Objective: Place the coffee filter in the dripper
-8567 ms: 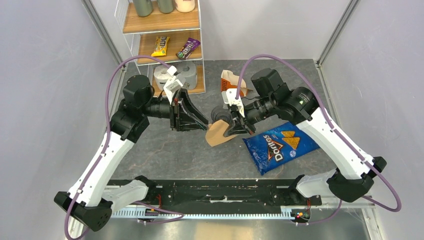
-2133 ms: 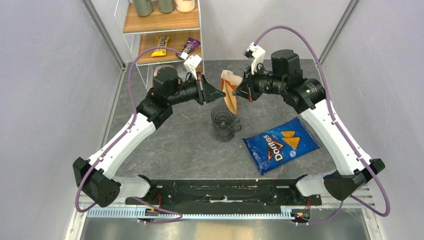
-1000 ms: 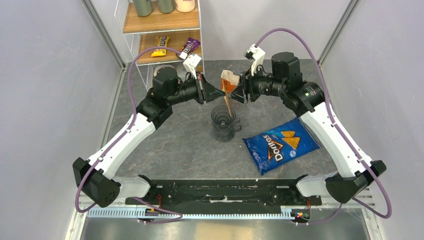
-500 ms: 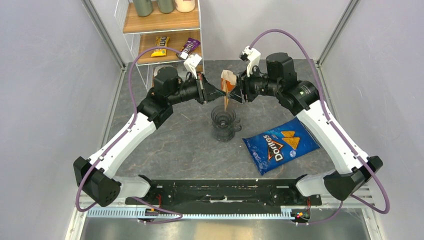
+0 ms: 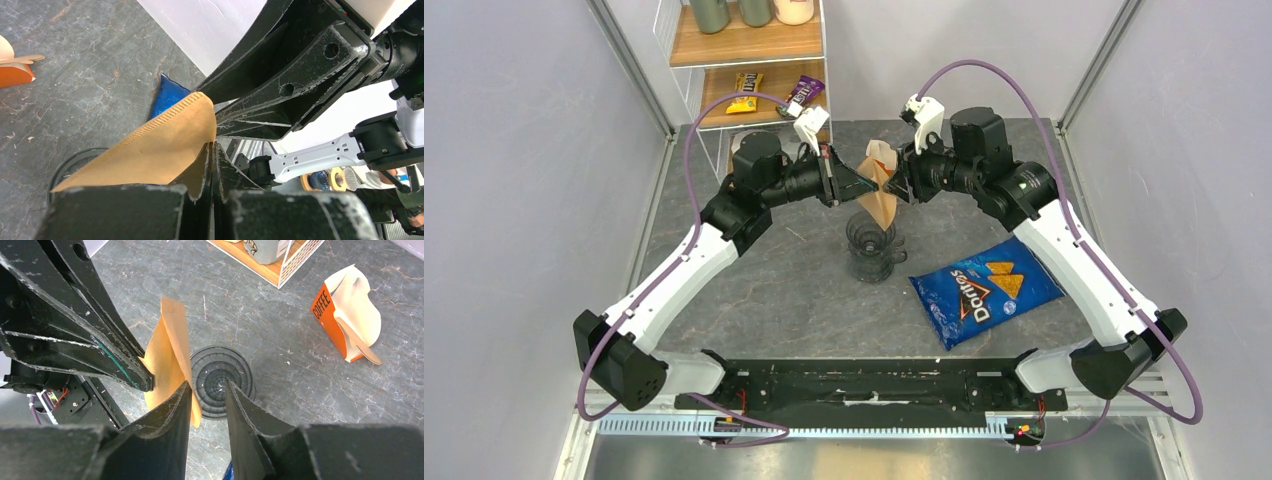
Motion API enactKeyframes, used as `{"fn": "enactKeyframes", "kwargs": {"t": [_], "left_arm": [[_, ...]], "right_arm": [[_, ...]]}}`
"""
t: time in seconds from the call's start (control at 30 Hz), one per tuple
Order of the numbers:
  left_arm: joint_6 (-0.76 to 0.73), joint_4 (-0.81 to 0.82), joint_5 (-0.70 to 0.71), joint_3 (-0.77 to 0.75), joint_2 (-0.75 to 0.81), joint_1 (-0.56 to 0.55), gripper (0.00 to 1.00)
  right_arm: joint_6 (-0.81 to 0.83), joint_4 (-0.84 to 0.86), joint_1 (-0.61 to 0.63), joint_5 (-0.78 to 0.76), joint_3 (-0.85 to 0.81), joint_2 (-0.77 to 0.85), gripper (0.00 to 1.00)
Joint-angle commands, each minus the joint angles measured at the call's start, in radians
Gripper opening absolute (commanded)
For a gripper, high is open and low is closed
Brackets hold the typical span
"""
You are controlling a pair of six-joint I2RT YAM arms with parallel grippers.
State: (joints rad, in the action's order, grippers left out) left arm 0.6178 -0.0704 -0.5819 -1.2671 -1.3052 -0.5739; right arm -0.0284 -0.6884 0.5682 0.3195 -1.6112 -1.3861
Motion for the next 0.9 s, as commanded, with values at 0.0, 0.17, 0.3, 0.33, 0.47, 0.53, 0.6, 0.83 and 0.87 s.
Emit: {"fn": "enactKeyframes", "kwargs": {"t": [0.0,0.17,0.3,0.33,0.47,0.53,0.6,0.83,0.87], "left_arm": [[0.043,0.066,-0.033,-0.049,-0.010,-0.003,0.02],[0.058,0.066,-0.040,-0.053,-0.013,-0.003,0.02],[0.071,0.100,-0.050,-0.049,-0.011,-0.003,0.02],[0.073,0.103,-0.053,-0.048,-0.010,-0.003,0.02],[0.083,0.110,-0.067,-0.047,-0.008,-0.003,0.02],[0.085,0.112,-0.070,-0.045,-0.005,-0.003,0.02],[0.085,0.112,-0.070,-0.042,-0.001,-0.004,0.02],[0.062,0.101,-0.097,-0.049,0.012,-0.003,0.02],[0.052,0.101,-0.118,-0.056,0.010,-0.003,0.05]], "right_arm": [[0.003,0.070,0.005,0.002,-0.003,0.012,0.39],[-0.011,0.111,0.005,0.047,0.016,0.005,0.46],[-0.010,0.130,0.006,0.064,0.030,0.002,0.48],[-0.007,0.130,0.006,0.065,0.031,0.001,0.48],[0.003,0.131,0.006,0.054,0.048,0.005,0.44],[0.003,0.132,0.006,0.044,0.054,0.006,0.39],[0.002,0.132,0.004,0.040,0.061,0.012,0.33],[-0.042,0.133,0.000,0.009,0.074,0.020,0.00],[-0.049,0.133,-0.003,0.005,0.074,0.020,0.00]]}}
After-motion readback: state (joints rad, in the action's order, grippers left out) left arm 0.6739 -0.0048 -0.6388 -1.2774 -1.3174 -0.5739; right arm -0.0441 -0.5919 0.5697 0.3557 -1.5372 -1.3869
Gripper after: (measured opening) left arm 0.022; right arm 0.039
